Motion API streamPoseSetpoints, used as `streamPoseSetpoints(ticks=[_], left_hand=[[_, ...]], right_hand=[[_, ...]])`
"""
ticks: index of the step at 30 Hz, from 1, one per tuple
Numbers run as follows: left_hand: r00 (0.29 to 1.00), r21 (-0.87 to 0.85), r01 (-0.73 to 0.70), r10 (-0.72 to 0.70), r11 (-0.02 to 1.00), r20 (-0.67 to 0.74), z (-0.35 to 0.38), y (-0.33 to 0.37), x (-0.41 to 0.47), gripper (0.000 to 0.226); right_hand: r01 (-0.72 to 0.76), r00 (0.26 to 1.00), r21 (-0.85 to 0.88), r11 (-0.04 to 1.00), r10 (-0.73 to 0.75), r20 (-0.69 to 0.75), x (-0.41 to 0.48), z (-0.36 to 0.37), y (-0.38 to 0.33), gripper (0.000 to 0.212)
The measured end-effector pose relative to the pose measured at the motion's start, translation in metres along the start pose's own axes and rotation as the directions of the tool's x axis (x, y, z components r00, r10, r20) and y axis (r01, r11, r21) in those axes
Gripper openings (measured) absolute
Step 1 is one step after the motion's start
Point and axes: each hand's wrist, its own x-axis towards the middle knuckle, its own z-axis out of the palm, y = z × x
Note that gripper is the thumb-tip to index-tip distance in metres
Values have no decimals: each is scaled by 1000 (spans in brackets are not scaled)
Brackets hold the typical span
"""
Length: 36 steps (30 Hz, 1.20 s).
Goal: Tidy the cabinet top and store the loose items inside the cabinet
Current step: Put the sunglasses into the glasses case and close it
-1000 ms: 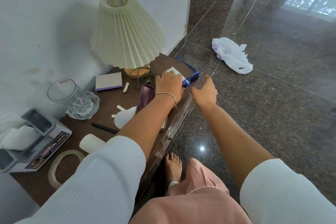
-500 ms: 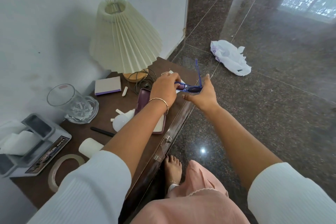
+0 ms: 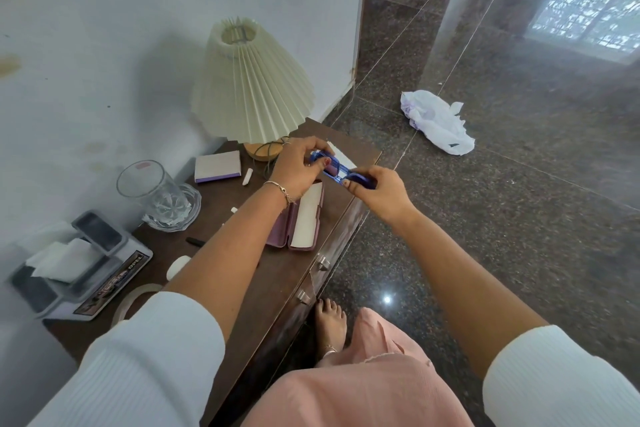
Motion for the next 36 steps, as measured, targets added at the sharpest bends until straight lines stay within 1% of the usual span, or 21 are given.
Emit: streamPoseSetpoints(ticks=[1, 3, 4, 6, 7, 8, 9, 10, 11, 12, 14, 15, 16, 17, 18, 19, 20, 23, 25, 31, 36], left_hand=[[1000, -14, -1, 1, 1000, -23, -1, 0, -2, 16], [996, -51, 23, -27, 998, -83, -3, -1, -6, 26], [990, -95, 56, -68, 994, -123, -3, -2, -9, 34], [960, -238, 168, -214, 957, -183, -4, -3, -14, 47], [937, -325, 241, -307, 914, -166, -3, -2, -17, 51], [913, -414, 317, -392, 853, -108, -3, -2, -21, 51], [891, -488, 391, -453, 780, -11, -3, -2, -26, 46], [872, -520, 457, -479, 722, 102, -4, -2, -30, 35], [856, -505, 505, -481, 700, 189, -6, -3, -36, 22], [846, -486, 529, -476, 696, 239, -8, -6, -41, 15], [838, -449, 544, -487, 709, 248, -11, -14, -47, 20], [843, -386, 537, -493, 750, 215, -11, -19, -48, 23], [859, -264, 512, -484, 817, 168, -12, -23, -49, 24], [878, -83, 475, -464, 876, 121, -12, -28, -49, 23], [895, 106, 430, -439, 896, 83, -12, -31, -49, 22], [907, 250, 393, -418, 885, 54, -11, -33, -50, 22], [911, 328, 380, -412, 865, 31, -12, -33, -51, 22], [917, 419, 358, -398, 834, 9, -7, -32, -50, 24], [921, 442, 348, -389, 827, 3, -1, -31, -49, 27], [936, 515, 332, -344, 791, -74, 11, -32, -49, 36], [930, 508, 349, -358, 788, -83, 11, -35, -51, 29]], right_hand=[[2, 1000, -33, 999, -2, -2, -3, 2, -2, 26], [-17, 1000, -21, 1000, 17, 4, -10, 9, -8, 23], [-29, 1000, 11, 1000, 29, 12, -14, 13, -10, 21], [-73, 997, 122, 990, 71, 21, -22, 23, -17, 17], [-105, 995, 190, 976, 103, 21, -25, 29, -20, 20], [-134, 991, 254, 958, 133, 22, -28, 35, -23, 24], [-160, 987, 296, 942, 159, 25, -30, 40, -25, 29], [-177, 984, 315, 932, 177, 28, -32, 46, -27, 33], [-183, 983, 309, 933, 183, 31, -34, 51, -28, 35], [-182, 983, 290, 939, 180, 33, -37, 56, -29, 36], [-186, 983, 246, 951, 180, 46, -41, 65, -29, 26], [-194, 981, 239, 951, 187, 52, -43, 69, -26, 15], [-204, 979, 231, 951, 196, 55, -44, 73, -23, 7], [-217, 976, 210, 953, 212, 47, -46, 76, -20, 12], [-230, 973, 178, 957, 229, 27, -47, 80, -17, 17], [-240, 970, 142, 960, 242, 1, -48, 82, -14, 19], [-248, 967, 112, 962, 252, -23, -50, 83, -11, 21], [-292, 955, 67, 954, 295, -36, -54, 85, -6, 26], [-299, 953, 57, 952, 301, -25, -56, 86, -3, 33], [-258, 966, 82, 963, 260, -4, -53, 91, 2, 43], [-243, 970, 116, 963, 239, 47, -52, 92, 6, 51]])
